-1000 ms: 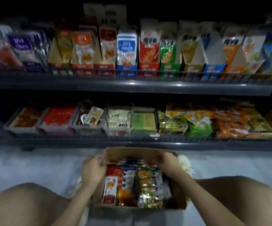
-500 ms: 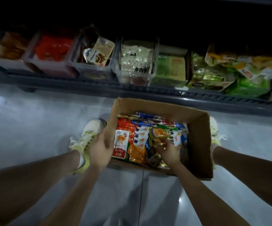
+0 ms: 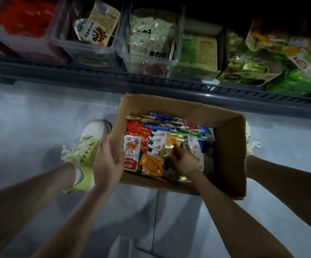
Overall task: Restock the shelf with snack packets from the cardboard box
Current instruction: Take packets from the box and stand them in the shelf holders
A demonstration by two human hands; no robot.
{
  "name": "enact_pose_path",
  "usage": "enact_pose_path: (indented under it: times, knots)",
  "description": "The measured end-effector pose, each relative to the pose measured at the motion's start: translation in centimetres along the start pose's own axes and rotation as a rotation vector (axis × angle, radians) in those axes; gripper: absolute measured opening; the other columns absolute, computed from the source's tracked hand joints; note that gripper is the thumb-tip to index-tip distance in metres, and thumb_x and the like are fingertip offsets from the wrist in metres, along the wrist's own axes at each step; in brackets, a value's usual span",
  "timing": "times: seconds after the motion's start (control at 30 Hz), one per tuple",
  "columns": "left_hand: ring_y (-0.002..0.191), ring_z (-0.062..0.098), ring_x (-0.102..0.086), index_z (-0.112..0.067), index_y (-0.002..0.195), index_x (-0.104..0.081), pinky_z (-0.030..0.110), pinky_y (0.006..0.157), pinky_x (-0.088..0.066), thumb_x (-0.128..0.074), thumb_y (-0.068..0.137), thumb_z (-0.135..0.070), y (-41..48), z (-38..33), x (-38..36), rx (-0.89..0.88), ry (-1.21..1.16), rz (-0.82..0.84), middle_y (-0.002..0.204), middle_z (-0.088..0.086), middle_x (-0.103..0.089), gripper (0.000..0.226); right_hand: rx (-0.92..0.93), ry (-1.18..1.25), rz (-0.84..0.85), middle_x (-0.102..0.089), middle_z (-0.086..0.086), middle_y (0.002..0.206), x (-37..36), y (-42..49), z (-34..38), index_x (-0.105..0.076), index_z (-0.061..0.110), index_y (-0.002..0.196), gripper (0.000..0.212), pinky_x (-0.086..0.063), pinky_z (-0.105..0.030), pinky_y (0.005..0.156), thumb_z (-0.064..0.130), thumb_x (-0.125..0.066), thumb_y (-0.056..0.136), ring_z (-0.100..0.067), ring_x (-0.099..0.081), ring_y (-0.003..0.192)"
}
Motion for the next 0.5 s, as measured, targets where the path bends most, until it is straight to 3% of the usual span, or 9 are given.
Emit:
enact_pose_path:
  times: [0.1, 0.13, 0.2, 0.27, 0.33, 0.5]
  knots:
    - [0.114, 0.028, -0.056, -0.016, 0.140, -0.037, 0.051, 0.088, -0.049, -0.055, 0.093, -0.031, -0.1, 0.1, -0.1, 0.004, 0.029, -0.008, 0.129, 0.006, -0.056, 0.053, 0.084, 0.196, -0.047, -0.040, 0.001, 0.150, 0.1, -1.1, 0.1, -0.048, 0.026, 0.139, 0.042, -0.041, -0.029, 0.099, 0.031, -0.049, 0.098, -0.022, -0.041, 0.135]
    - [0.113, 0.027, -0.057, -0.018, 0.140, -0.037, 0.051, 0.088, -0.049, -0.054, 0.093, -0.033, 0.0, 0.2, -0.2, 0.005, 0.029, -0.006, 0.128, 0.006, -0.057, 0.053, 0.024, 0.339, -0.122, -0.053, 0.000, 0.139, 0.4, -1.3, -0.4, -0.056, 0.023, 0.132, 0.035, -0.043, -0.025, 0.090, 0.027, -0.051, 0.097, -0.022, -0.052, 0.123]
    - [0.111, 0.027, -0.058, -0.020, 0.140, -0.036, 0.051, 0.086, -0.050, -0.053, 0.092, -0.034, 0.1, 0.3, -0.3, 0.007, 0.031, -0.008, 0.127, 0.005, -0.057, 0.053, -0.156, 0.475, -0.327, -0.068, -0.003, 0.116, 1.1, -1.1, -1.6, -0.067, 0.018, 0.116, 0.031, -0.050, -0.029, 0.081, 0.036, -0.053, 0.094, -0.022, -0.063, 0.102]
    - [0.110, 0.026, -0.057, -0.021, 0.140, -0.036, 0.051, 0.086, -0.049, -0.055, 0.092, -0.032, 0.1, 0.2, -0.2, 0.020, 0.034, -0.017, 0.126, 0.004, -0.057, 0.052, -0.320, 0.455, -0.371, -0.066, -0.007, 0.111, 1.3, -0.2, -2.6, -0.065, 0.015, 0.110, 0.047, -0.052, -0.037, 0.083, 0.052, -0.055, 0.084, -0.024, -0.062, 0.098]
    - [0.111, 0.025, -0.057, -0.023, 0.139, -0.036, 0.050, 0.087, -0.049, -0.051, 0.091, -0.038, 0.1, 0.0, -0.1, 0.011, 0.029, -0.016, 0.126, 0.003, -0.058, 0.052, -0.456, 0.471, -0.277, -0.060, -0.009, 0.117, 1.0, 0.8, -2.9, -0.060, 0.013, 0.116, 0.057, -0.051, -0.041, 0.089, 0.055, -0.065, 0.078, -0.027, -0.059, 0.106]
    - [0.115, 0.027, -0.056, -0.019, 0.138, -0.037, 0.051, 0.090, -0.048, -0.043, 0.089, -0.046, 0.3, 0.4, 0.1, -0.023, 0.060, 0.013, 0.127, 0.005, -0.058, 0.056, -0.531, 0.683, -0.254, -0.068, -0.006, 0.108, 0.5, 1.1, -1.8, -0.062, 0.010, 0.114, 0.045, -0.053, -0.041, 0.087, 0.032, -0.076, 0.077, -0.028, -0.064, 0.099]
Point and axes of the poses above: each hand's wrist, its own y-axis towards the middle knuckle, its own x-axis out of the back of the hand, z = x × y, the point moved 2 cm from there along y, towards the middle knuckle
